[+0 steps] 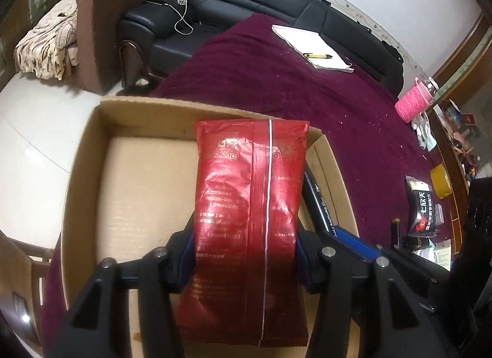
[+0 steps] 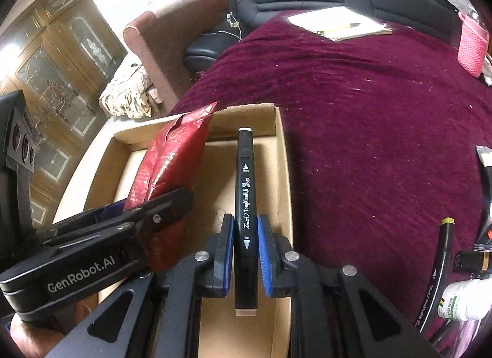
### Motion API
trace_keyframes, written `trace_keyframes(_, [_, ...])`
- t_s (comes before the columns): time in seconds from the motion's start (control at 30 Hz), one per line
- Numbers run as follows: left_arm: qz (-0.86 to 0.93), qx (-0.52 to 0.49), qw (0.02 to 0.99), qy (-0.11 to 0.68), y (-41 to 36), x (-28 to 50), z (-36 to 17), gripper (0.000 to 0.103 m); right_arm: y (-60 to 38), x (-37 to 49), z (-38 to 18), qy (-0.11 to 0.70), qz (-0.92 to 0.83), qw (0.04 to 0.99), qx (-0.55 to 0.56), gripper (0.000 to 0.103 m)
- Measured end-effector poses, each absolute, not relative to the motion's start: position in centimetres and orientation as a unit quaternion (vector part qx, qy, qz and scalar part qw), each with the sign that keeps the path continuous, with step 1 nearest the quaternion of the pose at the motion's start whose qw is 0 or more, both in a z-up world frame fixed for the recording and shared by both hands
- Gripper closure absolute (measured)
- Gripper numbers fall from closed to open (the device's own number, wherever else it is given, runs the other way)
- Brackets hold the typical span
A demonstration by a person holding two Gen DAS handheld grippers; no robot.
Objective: Organize objects
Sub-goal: 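Lower the red bag into the box with the left gripper while the right drops the marker, then grasp a second black marker on the cloth with the left gripper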
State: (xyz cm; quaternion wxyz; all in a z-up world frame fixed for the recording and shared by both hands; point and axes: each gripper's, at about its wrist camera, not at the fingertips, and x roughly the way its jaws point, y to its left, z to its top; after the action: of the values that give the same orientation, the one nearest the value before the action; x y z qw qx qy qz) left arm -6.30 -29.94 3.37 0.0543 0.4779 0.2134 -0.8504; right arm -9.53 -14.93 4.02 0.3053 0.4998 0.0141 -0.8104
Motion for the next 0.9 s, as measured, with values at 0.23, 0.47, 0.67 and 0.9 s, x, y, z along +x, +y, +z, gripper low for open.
trace_keyframes(0.23, [-0.851, 0.476, 0.049, 0.217, -30.0, -6.4, 3.3, 0.045, -14.9, -9.7, 3.9, 0.01, -0.809, 0.305, 0.502, 0.085])
trace_keyframes(0.47, [-0.852, 0.461, 0.045, 0.242, -30.6, -5.7, 4.3, 0.044, -14.2, -9.1, 5.0, 0.009, -0.813, 0.309, 0.494, 0.076])
trace_keyframes(0.67, [-0.866, 0.433, 0.03, 0.25, -30.0, -2.6, 6.7, 0.044, -10.1, -6.8, 7.6, -0.022, -0.819, 0.323, 0.474, 0.069])
trace_keyframes(0.9, [-0.896, 0.388, -0.031, 0.216, -24.6, 3.8, 8.7, 0.041, -0.2, -1.0, 9.0, -0.067, -0.831, 0.336, 0.439, 0.061])
